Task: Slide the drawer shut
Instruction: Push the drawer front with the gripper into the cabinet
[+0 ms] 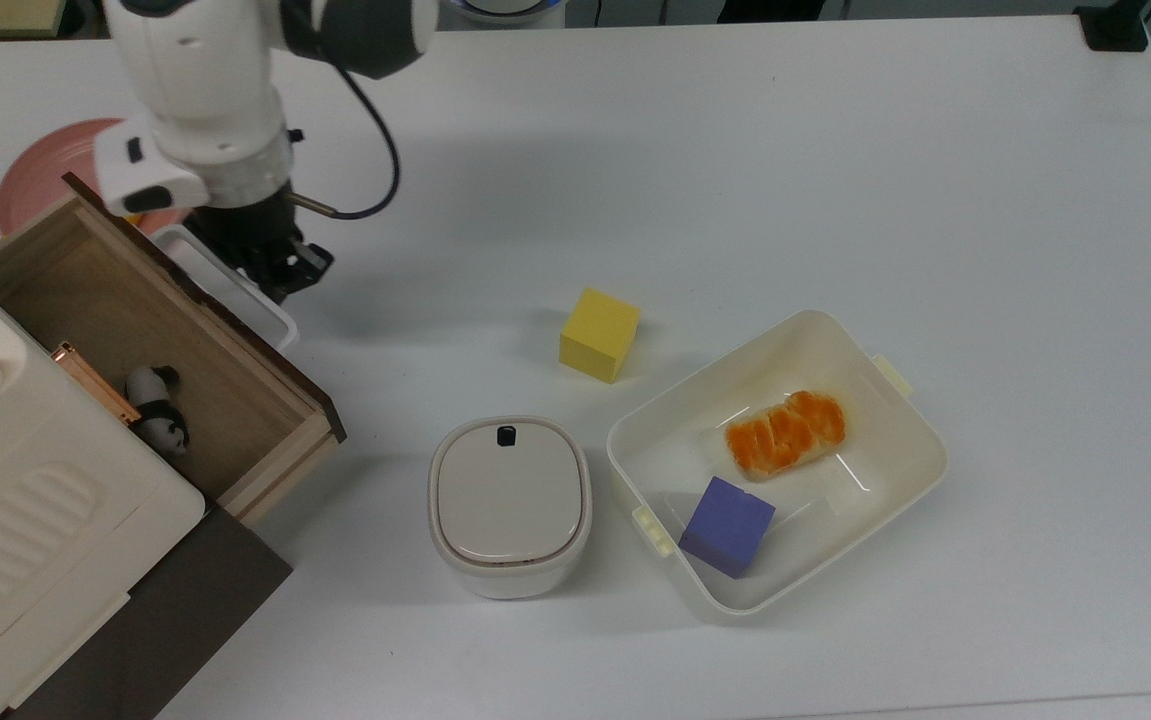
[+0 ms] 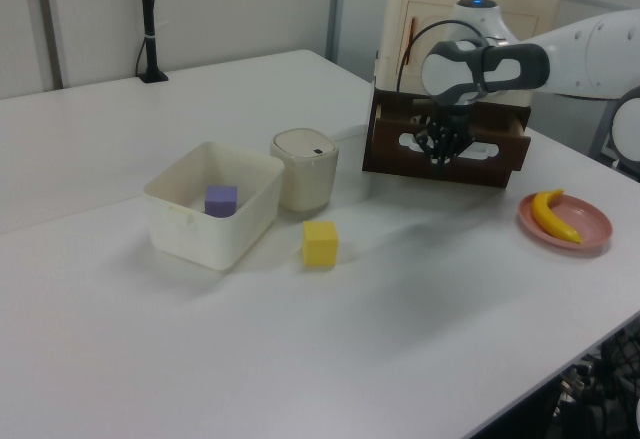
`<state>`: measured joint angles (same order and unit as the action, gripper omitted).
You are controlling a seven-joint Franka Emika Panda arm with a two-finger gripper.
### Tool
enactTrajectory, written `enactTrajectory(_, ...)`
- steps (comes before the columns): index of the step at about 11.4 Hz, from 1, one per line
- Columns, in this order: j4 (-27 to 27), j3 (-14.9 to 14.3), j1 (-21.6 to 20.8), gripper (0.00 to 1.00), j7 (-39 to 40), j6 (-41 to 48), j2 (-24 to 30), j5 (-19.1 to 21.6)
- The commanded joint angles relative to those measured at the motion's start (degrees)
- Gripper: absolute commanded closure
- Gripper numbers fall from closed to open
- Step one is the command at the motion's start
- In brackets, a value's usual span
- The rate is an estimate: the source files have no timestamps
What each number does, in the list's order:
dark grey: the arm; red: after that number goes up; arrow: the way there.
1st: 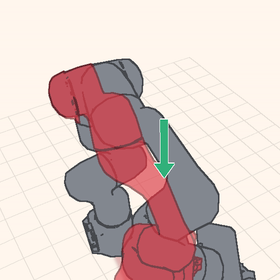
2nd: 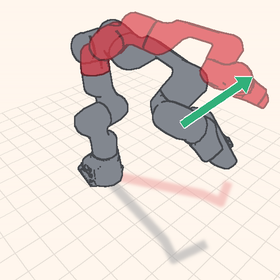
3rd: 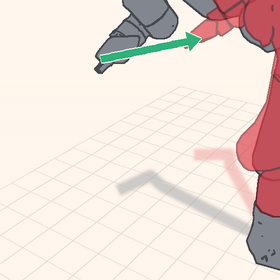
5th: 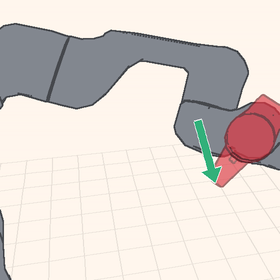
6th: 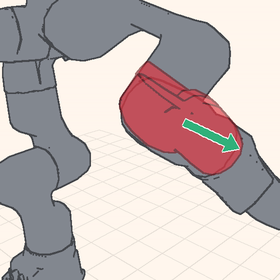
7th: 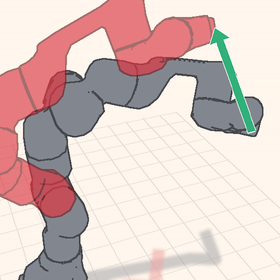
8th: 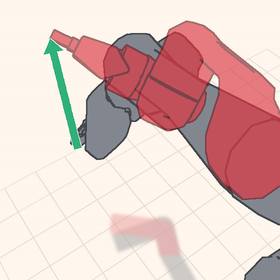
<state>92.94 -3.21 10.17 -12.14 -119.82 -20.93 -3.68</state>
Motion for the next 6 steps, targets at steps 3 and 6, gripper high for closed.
enactTrajectory(3, -9.34, -1.97, 2.66, 1.00, -0.51, -5.66, -7.27, 1.13)
enactTrajectory(6, -9.62, -1.97, 4.24, 1.00, -0.60, -12.26, -8.51, 1.13)
